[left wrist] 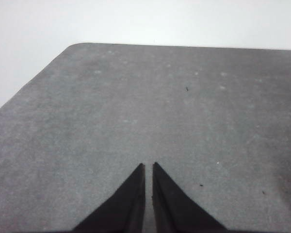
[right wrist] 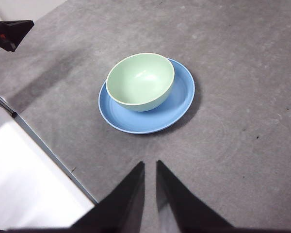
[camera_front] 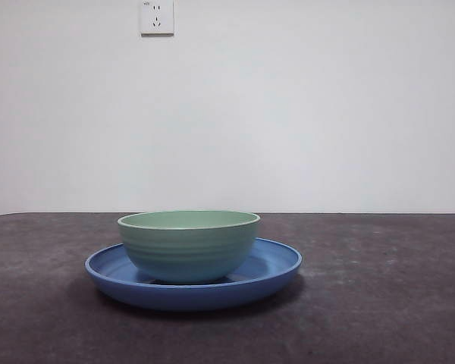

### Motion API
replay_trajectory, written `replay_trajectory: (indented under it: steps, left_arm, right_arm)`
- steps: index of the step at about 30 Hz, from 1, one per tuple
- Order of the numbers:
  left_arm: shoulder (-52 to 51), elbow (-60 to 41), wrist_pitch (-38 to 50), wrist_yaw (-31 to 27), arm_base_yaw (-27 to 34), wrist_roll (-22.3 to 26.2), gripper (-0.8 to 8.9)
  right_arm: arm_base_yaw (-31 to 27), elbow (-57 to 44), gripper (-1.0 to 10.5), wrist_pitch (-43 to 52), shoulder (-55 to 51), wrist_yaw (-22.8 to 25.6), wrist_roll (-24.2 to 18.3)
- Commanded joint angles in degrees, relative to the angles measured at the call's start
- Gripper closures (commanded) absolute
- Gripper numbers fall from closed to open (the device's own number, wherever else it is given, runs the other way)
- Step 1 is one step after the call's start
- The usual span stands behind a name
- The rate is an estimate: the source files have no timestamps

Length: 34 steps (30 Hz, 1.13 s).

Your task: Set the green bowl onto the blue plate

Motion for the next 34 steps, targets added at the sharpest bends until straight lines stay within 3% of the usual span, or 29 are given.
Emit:
replay_trajectory:
  steps: [1,12,21,25,34]
  left_arm:
    - [-1.84,-1.38,0.72,-0.24,0.11,-1.25,7.89]
    - [-9.18,-2.91,-11.32,-0.24,0.09,-0.98,7.89]
    - [-10.10,-3.15,-10.36,-0.24,0.07,-0.79,7.89]
    - [-10.12,-5.09,-4.57,-0.22,-0.02,-1.05,7.89]
    - [-10.10,-5.07,-4.72,-0.22,-0.17,-1.03,7.89]
  right_arm:
    - [0.26,0.26,9.1,0.61,0.11,-0.17,0.52]
    - [0.26,0.26,9.1,0.61,0.11,-0.17,0.52]
    - [0.26,0.26,9.1,0.61,0.11,-0.17,0.52]
    - [0.26,0.26,9.1,0.61,0.11,-0.17,0.52]
    - [0.26,0.26,9.1,0.61,0.11,-0.17,0.52]
